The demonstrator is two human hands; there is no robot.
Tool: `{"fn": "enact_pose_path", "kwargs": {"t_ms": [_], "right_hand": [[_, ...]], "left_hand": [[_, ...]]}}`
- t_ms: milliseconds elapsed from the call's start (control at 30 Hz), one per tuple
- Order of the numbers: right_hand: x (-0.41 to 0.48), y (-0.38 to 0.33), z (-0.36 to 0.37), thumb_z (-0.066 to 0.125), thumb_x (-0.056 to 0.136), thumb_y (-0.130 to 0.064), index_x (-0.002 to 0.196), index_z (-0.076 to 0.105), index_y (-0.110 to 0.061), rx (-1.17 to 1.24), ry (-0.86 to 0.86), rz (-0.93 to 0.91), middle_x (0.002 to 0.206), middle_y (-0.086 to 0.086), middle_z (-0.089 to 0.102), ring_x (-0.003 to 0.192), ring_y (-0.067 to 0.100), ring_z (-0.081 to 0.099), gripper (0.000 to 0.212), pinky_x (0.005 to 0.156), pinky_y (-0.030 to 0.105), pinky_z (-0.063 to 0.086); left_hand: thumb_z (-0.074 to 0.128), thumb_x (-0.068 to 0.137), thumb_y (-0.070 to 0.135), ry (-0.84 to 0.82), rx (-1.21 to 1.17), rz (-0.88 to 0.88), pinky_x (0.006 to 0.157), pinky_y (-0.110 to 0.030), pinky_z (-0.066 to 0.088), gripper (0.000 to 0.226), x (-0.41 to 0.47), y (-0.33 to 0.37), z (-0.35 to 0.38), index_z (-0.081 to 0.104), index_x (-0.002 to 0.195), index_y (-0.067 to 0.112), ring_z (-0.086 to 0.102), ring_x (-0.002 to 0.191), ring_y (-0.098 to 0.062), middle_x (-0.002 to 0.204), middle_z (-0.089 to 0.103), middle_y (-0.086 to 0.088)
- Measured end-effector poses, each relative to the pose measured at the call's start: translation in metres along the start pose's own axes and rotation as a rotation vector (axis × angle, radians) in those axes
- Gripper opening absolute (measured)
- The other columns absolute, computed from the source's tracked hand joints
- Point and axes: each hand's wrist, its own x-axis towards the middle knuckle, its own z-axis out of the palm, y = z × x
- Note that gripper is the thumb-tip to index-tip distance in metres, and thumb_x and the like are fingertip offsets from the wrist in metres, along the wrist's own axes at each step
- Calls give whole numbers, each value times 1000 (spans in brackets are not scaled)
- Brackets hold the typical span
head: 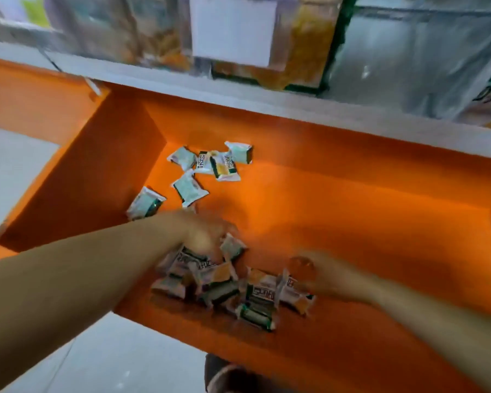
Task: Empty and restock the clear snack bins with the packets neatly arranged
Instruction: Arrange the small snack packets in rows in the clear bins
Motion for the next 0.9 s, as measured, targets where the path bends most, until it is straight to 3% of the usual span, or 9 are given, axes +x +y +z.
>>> {"fn": "enact_pose_path", "kwargs": {"t_ms": [167,267,367,467,533,600,733,800,900], "right_hand": [[28,4,25,70,85,-23,145,35,-16,32,-92,32,149,3,38,132,15,40,71,101,21,34],[34,-7,31,67,88,-23,144,37,-15,39,-98,-34,145,2,44,126,16,47,65,86,17,37],[38,-11,42,67,88,-24,142,42,-17,87,-102,4,137,4,51,118,19,53,60,85,25,43],[41,-8,48,67,88,-27,102,64,-16,148,-113,78,90,5,65,76,16,61,18,60,27,42],[41,-6,47,67,88,-28,67,51,-18,144,-88,96,64,0,49,54,9,46,28,49,25,31],[40,-1,46,69,87,-28,56,42,-20,182,-57,88,55,-2,41,43,4,37,42,46,25,26],[35,3,45,71,85,-32,66,58,-14,210,-2,100,60,-2,50,45,2,40,30,46,22,28],[33,2,42,70,86,-31,83,67,-10,211,38,73,75,2,59,55,2,45,22,46,18,30],[28,3,35,69,86,-29,83,65,-13,236,92,37,78,-1,60,58,0,46,17,45,12,31]], "left_hand": [[68,88,32,-209,68,-155,88,-32,47,65,19,11,3,34,144,30,46,123,-24,147,34,-1],[67,88,34,-225,77,-157,89,-39,53,64,27,11,11,34,144,31,56,113,-25,144,39,-4],[66,88,39,-226,67,-138,91,-42,51,66,31,18,17,34,145,28,62,107,-26,133,54,-5],[66,88,37,-203,2,-90,80,-29,47,66,35,23,20,36,145,19,59,99,-20,122,57,-4],[67,88,34,-201,-68,-68,70,-23,43,64,37,27,23,39,143,15,57,89,-16,103,56,1],[67,88,33,-192,-125,-76,77,-26,44,66,39,29,27,36,143,15,58,101,-21,107,54,0],[71,84,37,-163,-203,-84,97,-38,48,70,37,29,29,37,142,16,54,116,-23,134,50,-5],[71,84,37,-178,-224,-80,96,-40,49,67,37,33,31,39,139,15,55,115,-23,134,49,-4],[72,84,31,-197,-261,-49,84,-32,51,53,39,41,36,44,126,14,55,102,-17,124,53,-1]]}}
